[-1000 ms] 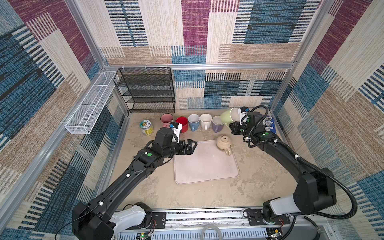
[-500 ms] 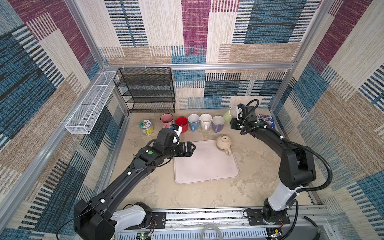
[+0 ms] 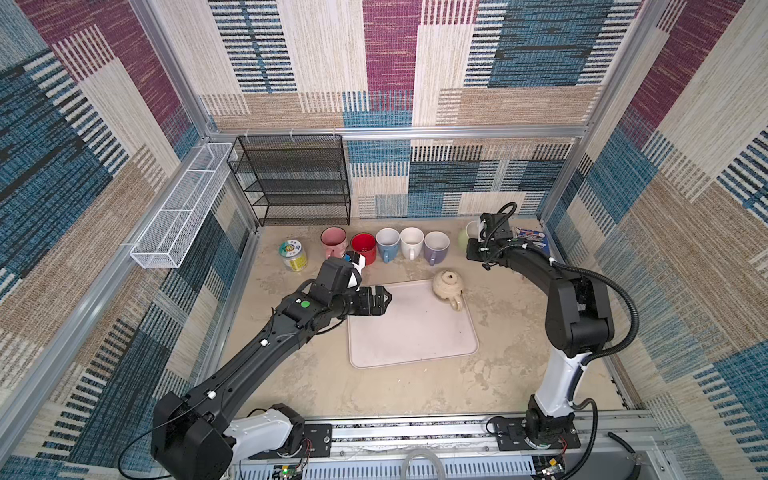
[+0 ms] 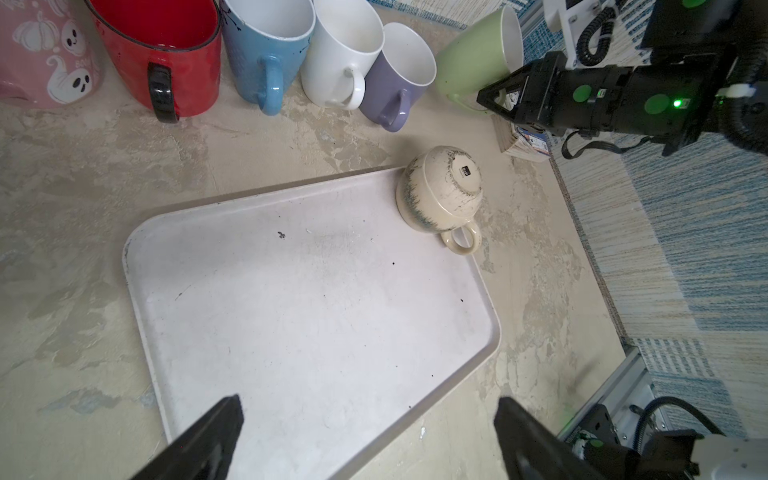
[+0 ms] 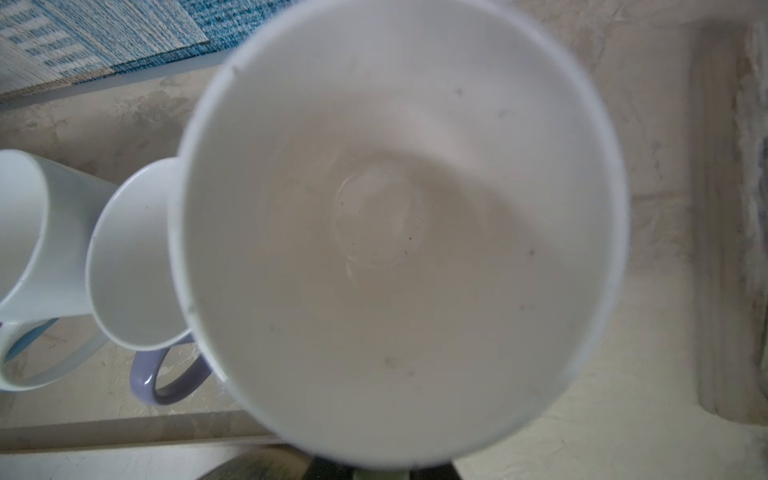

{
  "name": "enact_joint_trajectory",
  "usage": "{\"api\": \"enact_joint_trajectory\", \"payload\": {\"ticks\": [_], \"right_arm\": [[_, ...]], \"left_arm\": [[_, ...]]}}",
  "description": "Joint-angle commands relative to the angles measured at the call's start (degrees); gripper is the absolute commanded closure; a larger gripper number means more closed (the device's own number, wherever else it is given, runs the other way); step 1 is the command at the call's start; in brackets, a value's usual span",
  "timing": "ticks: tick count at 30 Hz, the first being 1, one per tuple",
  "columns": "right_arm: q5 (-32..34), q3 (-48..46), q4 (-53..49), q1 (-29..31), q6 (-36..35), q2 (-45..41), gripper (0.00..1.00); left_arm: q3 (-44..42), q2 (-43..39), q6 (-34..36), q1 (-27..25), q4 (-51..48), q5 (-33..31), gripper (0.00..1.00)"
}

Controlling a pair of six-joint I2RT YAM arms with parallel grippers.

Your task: Turn the mug right side up

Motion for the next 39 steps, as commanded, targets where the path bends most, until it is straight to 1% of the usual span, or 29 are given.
{"api": "enact_joint_trajectory", "payload": {"ticks": [1,9,18,25,27,29,30,36,39], "right_arm": [[0.6,1.63,2.34,0.15,-1.46,1.56,1.0],[2.75,4.45,0.25,0.24,-3.17,4.8,1.0],[6.27,6.44,-3.28,2.45,-5.49,7.53,1.0],[6.15,6.1,-3.41,2.97,-5.46,7.95,1.0],[5.95,5.76,-3.45,2.98,-5.18,7.61,0.92],[5.16,4.94,-3.0,3.11,-4.83,6.73,0.9],[4.95,4.27,-2.61,3.23,-4.63,6.15,0.87],[4.76,2.27,-2.16,3.68,-4.25,4.04,0.67],[4.52,0.94,-1.48,3.94,-4.11,2.56,0.58]], "left_arm": [[-0.32,0.3,1.26,0.09,0.46,0.16,0.0],[-0.96,-0.46,1.39,0.11,0.74,-1.05,0.0],[-0.7,0.5,1.51,0.09,1.24,-0.62,0.02],[-0.8,0.62,1.47,0.09,1.25,-0.53,0.03],[-0.86,0.6,1.47,0.09,1.25,-0.64,0.03],[-0.89,0.52,1.52,0.09,1.25,-0.62,0.02],[-0.89,0.6,1.47,0.09,1.24,-0.61,0.02],[-1.34,0.25,1.39,0.09,1.43,-0.62,0.01],[-1.41,0.22,1.3,0.09,1.5,-0.61,0.02]]}}
